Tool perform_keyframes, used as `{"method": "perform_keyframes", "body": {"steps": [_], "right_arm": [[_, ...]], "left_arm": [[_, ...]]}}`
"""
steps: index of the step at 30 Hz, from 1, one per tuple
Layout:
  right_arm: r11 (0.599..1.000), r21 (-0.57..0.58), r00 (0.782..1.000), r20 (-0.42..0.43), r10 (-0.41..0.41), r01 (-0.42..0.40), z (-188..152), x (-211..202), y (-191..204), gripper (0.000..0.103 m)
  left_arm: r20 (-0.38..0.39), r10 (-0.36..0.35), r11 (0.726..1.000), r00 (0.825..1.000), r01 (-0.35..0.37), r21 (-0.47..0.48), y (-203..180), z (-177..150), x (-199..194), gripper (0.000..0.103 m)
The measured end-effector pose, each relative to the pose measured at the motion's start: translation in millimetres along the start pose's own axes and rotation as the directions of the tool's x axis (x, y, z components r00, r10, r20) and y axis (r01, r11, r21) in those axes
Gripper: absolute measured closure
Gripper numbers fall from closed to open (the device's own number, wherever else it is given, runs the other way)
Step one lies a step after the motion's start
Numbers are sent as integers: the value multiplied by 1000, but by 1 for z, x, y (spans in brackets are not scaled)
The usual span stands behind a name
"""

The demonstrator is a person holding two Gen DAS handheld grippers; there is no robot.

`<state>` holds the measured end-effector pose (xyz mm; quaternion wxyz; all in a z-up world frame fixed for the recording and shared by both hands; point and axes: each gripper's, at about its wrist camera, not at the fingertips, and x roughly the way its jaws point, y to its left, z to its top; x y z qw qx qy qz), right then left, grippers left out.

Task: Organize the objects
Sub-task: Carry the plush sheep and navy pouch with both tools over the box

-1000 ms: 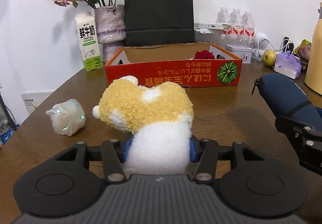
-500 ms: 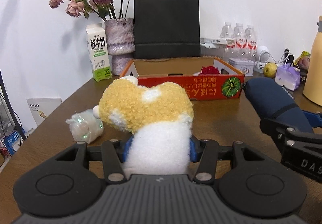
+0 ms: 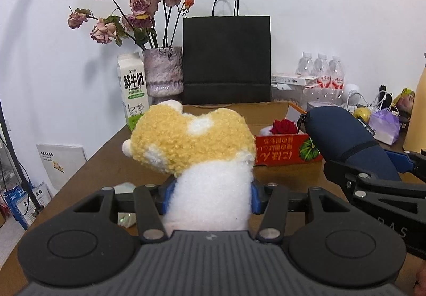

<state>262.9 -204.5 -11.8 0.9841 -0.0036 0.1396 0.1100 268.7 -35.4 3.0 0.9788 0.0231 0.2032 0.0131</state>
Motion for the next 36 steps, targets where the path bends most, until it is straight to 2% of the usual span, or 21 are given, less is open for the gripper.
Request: {"method": "perform_keyframes", "body": {"steps": [9, 22, 36], "right_arm": [[1000, 17, 1000, 13, -13, 13, 22, 24, -4, 42], [998, 55, 999, 41, -30, 28, 43, 73, -15, 42], [998, 60, 1000, 10, -30, 29, 57, 135, -35, 42]], "left_arm": [[0, 0, 1000, 1000, 0, -16, 0, 25, 22, 51], [-7, 15, 996, 1000, -15, -89, 1, 56, 71, 51], [-39, 18, 994, 999, -22, -111, 0, 78, 130, 51]]}}
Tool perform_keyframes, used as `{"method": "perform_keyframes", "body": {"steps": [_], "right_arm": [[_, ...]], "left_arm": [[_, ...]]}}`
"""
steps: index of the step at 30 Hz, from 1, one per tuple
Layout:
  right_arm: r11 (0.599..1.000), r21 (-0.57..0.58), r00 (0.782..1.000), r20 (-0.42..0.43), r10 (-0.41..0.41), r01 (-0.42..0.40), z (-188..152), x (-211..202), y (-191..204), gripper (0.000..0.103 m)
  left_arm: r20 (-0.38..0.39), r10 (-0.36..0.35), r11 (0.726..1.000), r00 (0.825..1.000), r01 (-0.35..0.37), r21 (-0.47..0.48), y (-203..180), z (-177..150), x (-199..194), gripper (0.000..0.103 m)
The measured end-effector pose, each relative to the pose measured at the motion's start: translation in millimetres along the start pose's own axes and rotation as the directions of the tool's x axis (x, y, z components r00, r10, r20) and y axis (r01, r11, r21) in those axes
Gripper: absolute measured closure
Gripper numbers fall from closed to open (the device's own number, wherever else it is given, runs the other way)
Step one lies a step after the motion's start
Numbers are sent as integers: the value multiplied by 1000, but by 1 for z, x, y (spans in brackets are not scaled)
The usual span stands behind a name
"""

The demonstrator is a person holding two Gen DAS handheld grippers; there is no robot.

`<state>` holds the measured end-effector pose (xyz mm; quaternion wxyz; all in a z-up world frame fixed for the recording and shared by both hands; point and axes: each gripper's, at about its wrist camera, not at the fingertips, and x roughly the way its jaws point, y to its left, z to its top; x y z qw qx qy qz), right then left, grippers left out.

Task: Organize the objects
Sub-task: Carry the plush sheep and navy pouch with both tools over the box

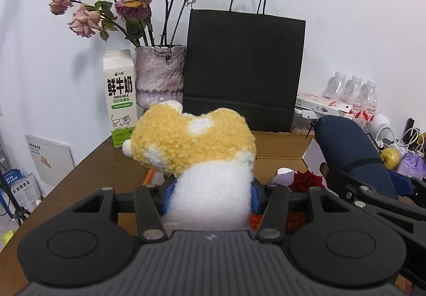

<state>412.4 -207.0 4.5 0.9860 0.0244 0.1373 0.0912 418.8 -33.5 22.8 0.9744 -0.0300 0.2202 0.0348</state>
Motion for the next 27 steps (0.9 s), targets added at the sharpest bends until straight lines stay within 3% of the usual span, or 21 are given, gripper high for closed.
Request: {"method": "perform_keyframes", "body": {"steps": [27], "right_arm": [[999, -43, 996, -84, -10, 7, 13, 111, -19, 42]], "left_arm": [[-56, 10, 999, 998, -7, 44, -14, 26, 101, 51]]}}
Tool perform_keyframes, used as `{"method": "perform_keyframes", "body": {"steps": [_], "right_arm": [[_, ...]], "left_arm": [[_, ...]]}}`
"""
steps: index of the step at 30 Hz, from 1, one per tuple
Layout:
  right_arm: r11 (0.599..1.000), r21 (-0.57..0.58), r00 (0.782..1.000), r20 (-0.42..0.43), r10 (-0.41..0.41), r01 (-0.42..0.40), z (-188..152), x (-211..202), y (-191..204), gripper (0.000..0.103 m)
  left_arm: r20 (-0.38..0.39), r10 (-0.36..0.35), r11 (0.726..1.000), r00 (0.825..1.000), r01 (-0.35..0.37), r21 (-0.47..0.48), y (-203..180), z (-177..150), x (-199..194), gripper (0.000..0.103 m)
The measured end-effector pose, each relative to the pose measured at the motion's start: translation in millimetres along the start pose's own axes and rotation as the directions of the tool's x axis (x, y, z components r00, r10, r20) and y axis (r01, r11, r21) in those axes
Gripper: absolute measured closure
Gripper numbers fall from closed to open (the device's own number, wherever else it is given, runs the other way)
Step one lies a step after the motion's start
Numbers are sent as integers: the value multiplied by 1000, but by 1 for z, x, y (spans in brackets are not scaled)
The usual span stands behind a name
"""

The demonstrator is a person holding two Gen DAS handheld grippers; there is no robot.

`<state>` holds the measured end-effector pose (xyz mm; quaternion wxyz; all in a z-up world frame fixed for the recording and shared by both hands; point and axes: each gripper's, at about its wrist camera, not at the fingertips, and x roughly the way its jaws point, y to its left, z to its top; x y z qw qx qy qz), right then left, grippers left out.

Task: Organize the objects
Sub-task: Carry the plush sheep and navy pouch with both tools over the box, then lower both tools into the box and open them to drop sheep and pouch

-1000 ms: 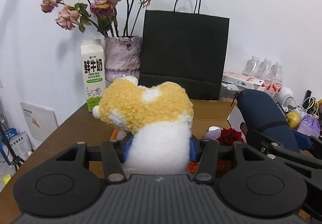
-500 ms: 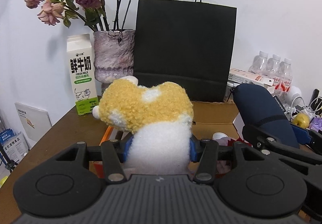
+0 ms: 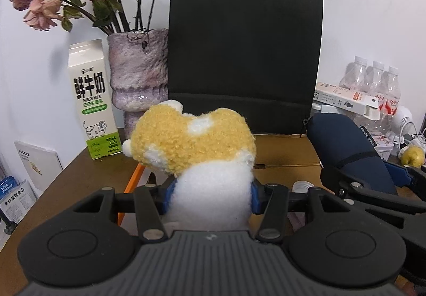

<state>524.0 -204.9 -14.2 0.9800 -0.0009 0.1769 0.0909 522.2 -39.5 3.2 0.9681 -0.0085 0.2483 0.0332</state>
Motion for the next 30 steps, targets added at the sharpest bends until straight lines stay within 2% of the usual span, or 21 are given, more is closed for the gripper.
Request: {"method": "perform_keyframes", "body": {"steps": [12, 16, 18, 19, 20, 21, 22, 24, 26, 30], "right_arm": [[1000, -2, 999, -36, -26, 26, 0, 33, -9, 42], [999, 13, 998, -51, -31, 31, -1, 36, -13, 41], [999, 16, 997, -64, -37, 38, -2, 38, -15, 38], [999, 15, 997, -66, -42, 43, -2, 38, -14, 38], [999, 12, 997, -59, -49, 50, -2, 37, -14, 36], [998, 10, 997, -55, -55, 55, -2, 36, -14, 33], [998, 11, 997, -51, -61, 62, -1, 35, -15, 26], [997, 14, 996, -45, -73, 74, 0, 34, -16, 7], [996, 15, 995, -50, -83, 84, 1, 35, -17, 1], [996, 16, 994, -66, -85, 86, -1, 37, -18, 0]], "left_arm": [[-29, 2, 1000, 1000, -2, 8, -3, 6, 37, 51], [-41, -5, 1000, 999, 5, -5, 0, 7, 43, 47], [-53, -7, 1000, 999, 7, -12, 1, 6, 45, 35], [-51, -6, 1000, 999, 5, -18, 2, 6, 46, 19], [-42, -4, 1000, 999, 4, -19, 2, 6, 45, 7], [-23, 9, 1000, 1000, -9, -20, 3, 7, 43, 4], [-8, 25, 999, 1000, -25, -22, 4, 7, 42, 0], [8, 34, 999, 999, -33, -37, 7, 9, 41, 0], [-1, 27, 998, 1000, -27, -58, 11, 11, 42, 0], [-5, 39, 997, 999, -40, -59, 12, 11, 42, 0]]}}
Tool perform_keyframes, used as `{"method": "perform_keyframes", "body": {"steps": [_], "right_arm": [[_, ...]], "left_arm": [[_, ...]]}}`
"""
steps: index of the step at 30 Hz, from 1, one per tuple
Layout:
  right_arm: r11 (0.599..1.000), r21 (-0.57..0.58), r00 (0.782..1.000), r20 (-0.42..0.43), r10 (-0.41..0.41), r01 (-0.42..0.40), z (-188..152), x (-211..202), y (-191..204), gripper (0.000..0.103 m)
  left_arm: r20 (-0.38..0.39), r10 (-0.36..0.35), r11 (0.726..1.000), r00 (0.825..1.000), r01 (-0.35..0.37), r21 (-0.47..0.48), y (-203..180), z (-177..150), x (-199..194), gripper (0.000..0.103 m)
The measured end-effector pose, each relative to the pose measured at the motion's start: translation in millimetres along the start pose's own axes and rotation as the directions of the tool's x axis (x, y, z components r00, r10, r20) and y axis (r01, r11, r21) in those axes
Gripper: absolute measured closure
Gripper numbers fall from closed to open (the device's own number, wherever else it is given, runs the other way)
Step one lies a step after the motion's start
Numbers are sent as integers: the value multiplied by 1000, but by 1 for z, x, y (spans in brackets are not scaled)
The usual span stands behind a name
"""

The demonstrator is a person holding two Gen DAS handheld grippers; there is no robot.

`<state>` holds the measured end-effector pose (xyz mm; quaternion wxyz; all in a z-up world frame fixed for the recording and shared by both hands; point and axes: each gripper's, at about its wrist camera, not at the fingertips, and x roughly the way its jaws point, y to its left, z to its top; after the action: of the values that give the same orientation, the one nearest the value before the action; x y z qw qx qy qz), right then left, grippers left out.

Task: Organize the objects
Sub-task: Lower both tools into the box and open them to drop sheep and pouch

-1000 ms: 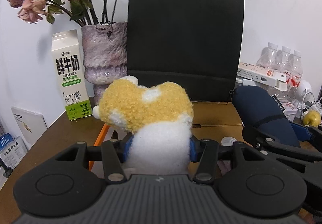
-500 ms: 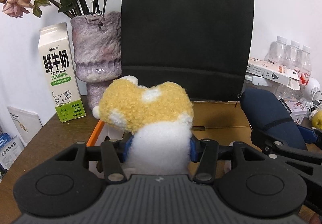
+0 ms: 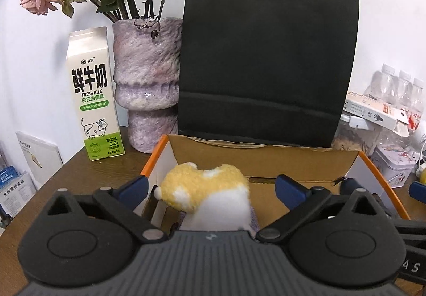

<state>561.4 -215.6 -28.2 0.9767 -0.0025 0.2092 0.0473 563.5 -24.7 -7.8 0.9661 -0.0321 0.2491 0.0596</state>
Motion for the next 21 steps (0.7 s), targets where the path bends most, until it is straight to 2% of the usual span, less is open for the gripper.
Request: {"method": "perform_keyframes", "body": {"steps": [21], "right_arm": [[1000, -4, 1000, 11, 10, -9, -1, -10, 1, 0]], "left_arm": [[29, 2, 1000, 1000, -2, 15, -2, -2, -14, 0]]}}
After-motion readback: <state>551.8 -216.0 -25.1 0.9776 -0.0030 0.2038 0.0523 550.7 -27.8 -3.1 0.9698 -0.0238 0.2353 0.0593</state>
